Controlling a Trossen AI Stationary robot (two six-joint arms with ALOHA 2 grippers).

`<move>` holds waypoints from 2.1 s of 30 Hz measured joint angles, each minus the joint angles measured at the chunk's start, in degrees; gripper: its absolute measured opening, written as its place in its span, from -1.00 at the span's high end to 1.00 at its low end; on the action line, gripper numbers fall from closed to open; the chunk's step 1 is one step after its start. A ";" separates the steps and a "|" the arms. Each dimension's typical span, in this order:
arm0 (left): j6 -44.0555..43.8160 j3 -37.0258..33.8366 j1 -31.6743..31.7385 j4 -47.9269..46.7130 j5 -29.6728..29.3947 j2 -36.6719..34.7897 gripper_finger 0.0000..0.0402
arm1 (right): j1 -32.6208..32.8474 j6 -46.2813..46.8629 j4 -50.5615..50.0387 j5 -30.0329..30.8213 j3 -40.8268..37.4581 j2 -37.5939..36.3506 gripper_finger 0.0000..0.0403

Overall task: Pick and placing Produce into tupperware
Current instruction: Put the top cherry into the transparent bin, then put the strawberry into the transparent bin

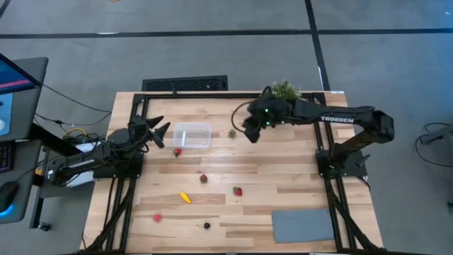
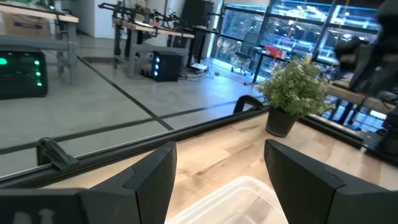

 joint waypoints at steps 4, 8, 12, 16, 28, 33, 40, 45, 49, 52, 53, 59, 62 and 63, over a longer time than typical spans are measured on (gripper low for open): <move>0.11 0.00 0.00 0.04 -1.56 0.00 -0.17 | 0.01 -3.73 9.04 -0.05 3.21 1.45 0.30; 1.01 0.00 0.02 0.09 -2.64 0.07 -0.17 | 0.21 -5.42 13.14 -1.39 7.87 5.55 0.28; 1.12 0.00 0.02 0.09 -3.48 0.12 -0.17 | 0.74 -8.23 13.71 -3.59 13.30 12.10 0.30; 1.67 0.00 0.02 0.10 -3.48 0.11 -0.17 | 1.26 -10.53 12.83 -5.25 18.28 18.86 0.30; 2.40 0.00 0.02 0.11 -3.45 0.11 -0.17 | 2.23 -8.36 8.99 -10.47 32.59 39.60 0.30; 2.40 0.00 0.02 0.10 -3.45 0.11 -0.17 | 2.99 -8.02 6.89 -10.61 36.23 45.51 0.26; 2.40 0.00 0.02 0.10 -3.20 0.11 -0.17 | 2.96 -7.01 1.55 -10.57 38.57 50.40 0.26; 2.40 0.00 0.00 0.09 -3.11 0.11 -0.17 | 2.96 -7.05 0.92 -9.90 38.73 50.31 0.29; 2.40 0.00 0.00 0.09 -3.10 0.11 -0.17 | 2.81 -6.28 1.67 -9.71 38.73 50.31 0.24; 2.40 0.00 0.00 0.11 -3.12 0.11 -0.17 | 2.44 -4.40 1.08 -9.68 38.73 50.29 0.19; 2.40 0.00 0.00 0.11 -3.10 0.11 -0.17 | 2.34 -4.22 0.98 -9.69 38.73 50.29 0.18; 2.40 0.00 0.00 0.10 -3.10 0.11 -0.17 | 2.35 -4.17 1.00 -9.68 38.73 50.29 0.19; 2.40 0.00 0.00 0.09 -3.10 0.11 -0.17 | 2.37 -4.05 0.98 -9.69 38.73 50.29 0.20; 2.40 0.00 0.00 0.11 -3.10 0.11 -0.17 | 2.35 -3.77 0.98 -9.68 38.73 50.29 0.19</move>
